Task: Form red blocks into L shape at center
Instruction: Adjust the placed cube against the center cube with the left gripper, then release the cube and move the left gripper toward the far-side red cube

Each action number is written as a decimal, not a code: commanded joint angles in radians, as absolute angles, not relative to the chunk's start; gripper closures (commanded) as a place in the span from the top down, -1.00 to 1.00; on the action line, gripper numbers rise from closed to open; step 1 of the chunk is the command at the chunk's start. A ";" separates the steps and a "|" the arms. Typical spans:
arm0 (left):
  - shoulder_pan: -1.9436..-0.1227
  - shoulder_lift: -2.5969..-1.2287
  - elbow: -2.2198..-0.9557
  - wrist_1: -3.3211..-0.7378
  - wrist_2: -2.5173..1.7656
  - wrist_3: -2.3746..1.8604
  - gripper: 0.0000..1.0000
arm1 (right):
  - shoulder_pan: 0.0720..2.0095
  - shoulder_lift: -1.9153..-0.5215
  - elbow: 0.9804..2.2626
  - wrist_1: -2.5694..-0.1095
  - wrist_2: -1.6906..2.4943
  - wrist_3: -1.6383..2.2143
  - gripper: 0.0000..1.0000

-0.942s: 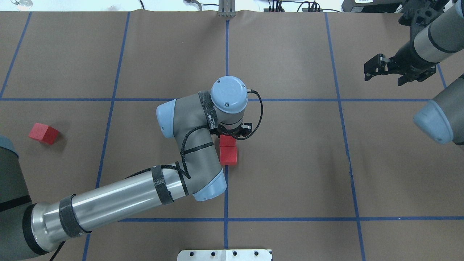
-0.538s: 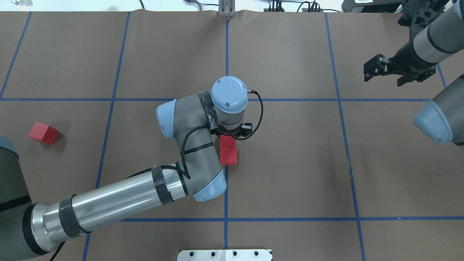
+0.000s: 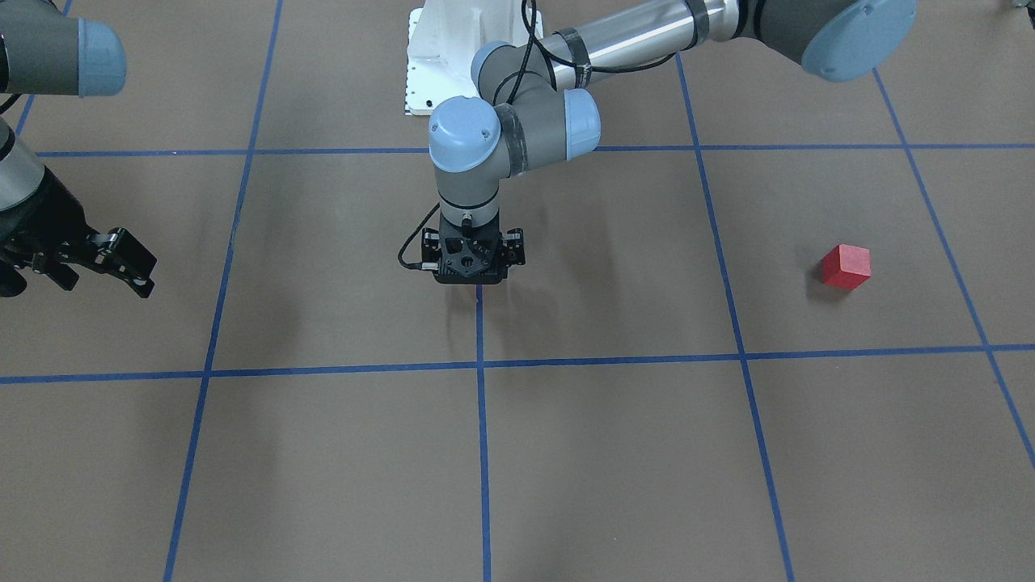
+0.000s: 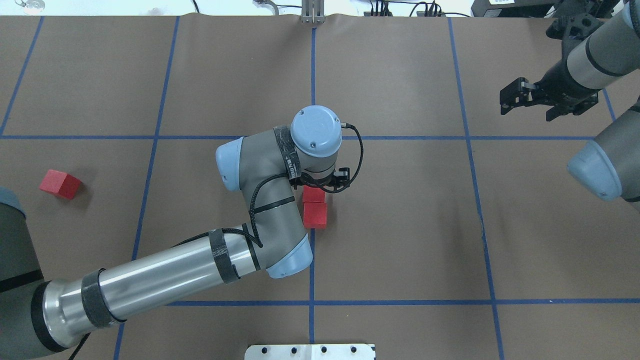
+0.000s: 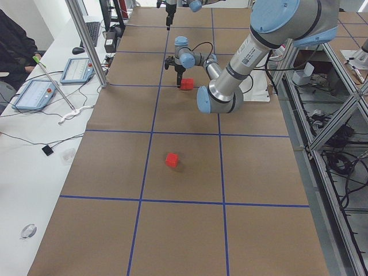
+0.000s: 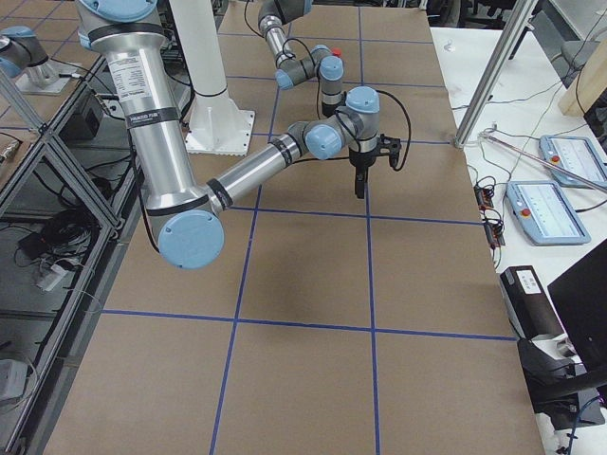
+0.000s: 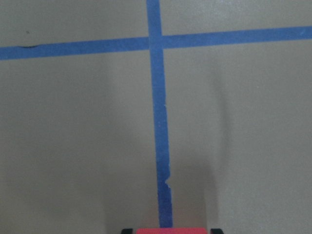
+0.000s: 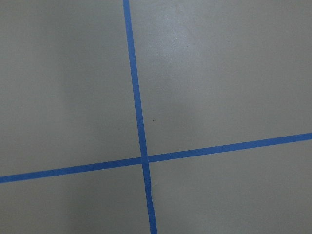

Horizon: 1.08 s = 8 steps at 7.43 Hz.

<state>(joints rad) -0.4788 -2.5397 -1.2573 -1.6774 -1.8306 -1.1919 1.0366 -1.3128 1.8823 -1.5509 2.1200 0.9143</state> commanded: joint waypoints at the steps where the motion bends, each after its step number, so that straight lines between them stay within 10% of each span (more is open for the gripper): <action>1: -0.479 -2.540 -1.281 -1.674 -1.832 -1.209 0.99 | 1.035 -1.312 1.881 -1.551 2.120 0.914 0.98; 8: -0.742 -1.831 -1.974 -1.652 -1.957 -0.970 0.99 | 1.035 -1.307 1.878 -1.549 2.112 0.914 0.98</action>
<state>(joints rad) -0.6677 -1.9796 -1.8914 -1.6401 -1.9467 -1.0624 1.0354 -1.3082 1.8772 -1.5494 2.1144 0.9142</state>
